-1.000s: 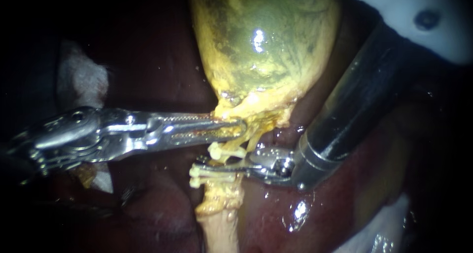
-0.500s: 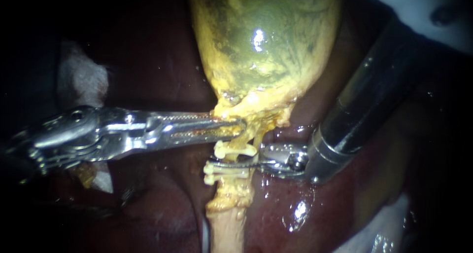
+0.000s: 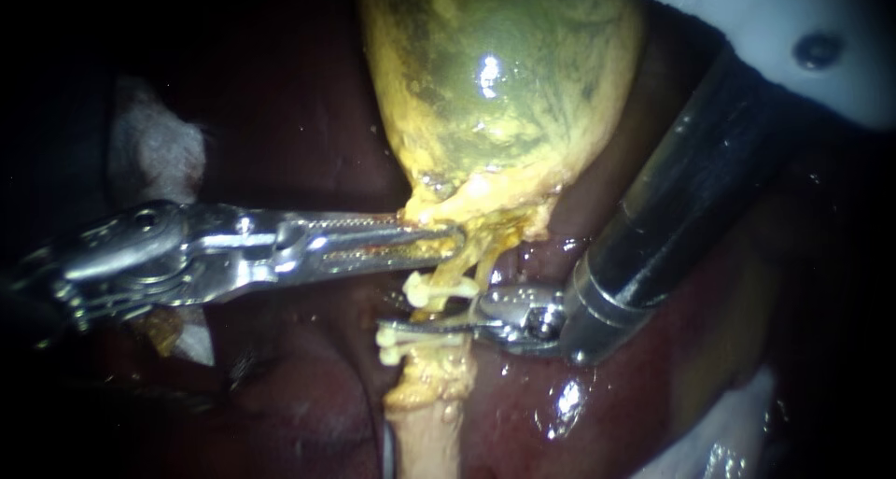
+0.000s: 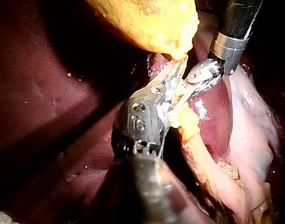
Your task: Go to the cutting position left tube
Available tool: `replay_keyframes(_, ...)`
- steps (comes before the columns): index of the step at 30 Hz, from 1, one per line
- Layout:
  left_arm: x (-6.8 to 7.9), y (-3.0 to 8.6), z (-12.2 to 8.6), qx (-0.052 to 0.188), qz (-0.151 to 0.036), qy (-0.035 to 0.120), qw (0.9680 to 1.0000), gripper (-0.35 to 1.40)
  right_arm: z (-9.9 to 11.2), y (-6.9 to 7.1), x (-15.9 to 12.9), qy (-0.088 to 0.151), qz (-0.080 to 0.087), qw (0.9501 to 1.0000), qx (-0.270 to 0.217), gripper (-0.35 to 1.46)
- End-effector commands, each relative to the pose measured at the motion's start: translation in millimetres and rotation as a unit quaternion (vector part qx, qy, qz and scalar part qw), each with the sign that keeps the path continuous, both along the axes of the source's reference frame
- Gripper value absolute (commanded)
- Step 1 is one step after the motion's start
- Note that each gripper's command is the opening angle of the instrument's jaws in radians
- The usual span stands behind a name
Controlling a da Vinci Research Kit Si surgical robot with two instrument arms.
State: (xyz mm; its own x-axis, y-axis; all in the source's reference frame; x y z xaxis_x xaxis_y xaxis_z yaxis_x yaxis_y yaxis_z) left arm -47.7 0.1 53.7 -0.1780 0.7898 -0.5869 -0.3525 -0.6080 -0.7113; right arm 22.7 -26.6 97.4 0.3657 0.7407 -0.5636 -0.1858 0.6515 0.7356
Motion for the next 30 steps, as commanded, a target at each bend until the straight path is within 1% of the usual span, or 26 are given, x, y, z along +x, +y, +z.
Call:
replay_keyframes(1,0.0,0.0,0.0,0.0,0.0,0.0,1.0,-0.35,0.0,0.0,-0.1,0.001,0.001,1.0,0.0,0.56)
replay_keyframes(2,0.0,0.0,0.0,0.0,0.0,0.0,1.0,-0.35,0.0,0.0,-0.1,0.002,0.003,1.0,-0.001,0.72)
replay_keyframes(3,0.0,0.0,0.0,0.0,0.0,0.0,1.0,-0.35,-0.1,0.0,-0.1,0.001,0.004,1.0,-0.001,0.81)
replay_keyframes(8,0.0,0.0,0.0,0.0,0.0,0.0,1.0,-0.35,-0.4,0.2,-0.2,0.003,0.007,1.0,0.0,0.99)
replay_keyframes(9,0.0,0.0,0.0,0.0,0.0,0.0,1.0,-0.35,-0.5,0.2,-0.2,0.003,0.011,0.9999,-0.001,1.06)
replay_keyframes(11,0.0,0.0,0.0,0.0,0.0,0.0,1.0,-0.35,-0.6,0.4,-0.3,0.003,0.014,0.9999,-0.002,1.13)
replay_keyframes(17,0.0,0.0,0.0,0.0,0.0,0.0,1.0,-0.35,-1.2,0.6,-0.2,0.01,0.021,0.9997,-0.001,1.14)
replay_keyframes(22,0.0,0.0,0.0,0.0,0.0,0.0,1.0,-0.35,-1.3,0.4,0.1,0.009,0.021,0.9997,-0.001,1.14)
replay_keyframes(25,0.0,0.0,0.0,0.0,0.0,0.0,1.0,-0.35,-1.1,0.4,0.6,0.008,0.023,0.9997,-0.003,1.14)
replay_keyframes(30,-0.1,0.0,0.0,0.0,0.0,0.0,1.0,-0.35,-0.4,-0.1,1.6,0.005,0.026,0.9996,-0.005,1.11)
